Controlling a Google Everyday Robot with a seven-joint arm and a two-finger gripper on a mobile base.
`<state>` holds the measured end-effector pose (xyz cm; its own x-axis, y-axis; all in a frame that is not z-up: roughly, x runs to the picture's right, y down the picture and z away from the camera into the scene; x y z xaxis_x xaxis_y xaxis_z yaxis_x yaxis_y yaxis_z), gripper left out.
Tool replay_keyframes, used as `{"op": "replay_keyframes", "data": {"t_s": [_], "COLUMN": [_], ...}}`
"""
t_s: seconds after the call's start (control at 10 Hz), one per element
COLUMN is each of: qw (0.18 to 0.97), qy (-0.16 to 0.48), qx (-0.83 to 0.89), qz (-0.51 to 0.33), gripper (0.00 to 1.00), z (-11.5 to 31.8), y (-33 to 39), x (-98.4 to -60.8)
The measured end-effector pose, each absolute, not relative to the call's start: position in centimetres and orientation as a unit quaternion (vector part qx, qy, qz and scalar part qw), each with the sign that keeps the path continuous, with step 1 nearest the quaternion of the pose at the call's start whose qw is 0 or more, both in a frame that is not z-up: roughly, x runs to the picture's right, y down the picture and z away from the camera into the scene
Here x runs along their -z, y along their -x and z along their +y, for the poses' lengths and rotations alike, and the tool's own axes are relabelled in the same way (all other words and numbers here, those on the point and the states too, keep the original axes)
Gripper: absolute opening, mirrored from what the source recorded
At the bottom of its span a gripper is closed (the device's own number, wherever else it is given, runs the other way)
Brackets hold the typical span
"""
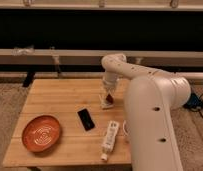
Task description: Place the pepper on the white sponge
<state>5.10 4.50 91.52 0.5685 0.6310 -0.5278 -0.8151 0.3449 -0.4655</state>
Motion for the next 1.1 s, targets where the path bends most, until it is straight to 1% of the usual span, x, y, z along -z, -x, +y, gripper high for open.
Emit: {"op": "replay_keyframes", "data": {"t_s": [0.5, 0.8, 0.9, 1.1], "qw": [0.808, 0.808, 0.807, 0.799], "qy": [0.362, 0.353, 0.349, 0.338], "qx": [-0.448, -0.457, -0.461, -0.481], "qz": [0.122, 0.116, 0.117, 0.124], "gripper": [0.8, 0.8, 0.8, 0.8], "z": [4.2, 3.7, 3.4, 2.2], "y": [-4.6, -4.2, -4.2, -5.5], "x": [-91.5, -91.7, -92.0, -93.7]}}
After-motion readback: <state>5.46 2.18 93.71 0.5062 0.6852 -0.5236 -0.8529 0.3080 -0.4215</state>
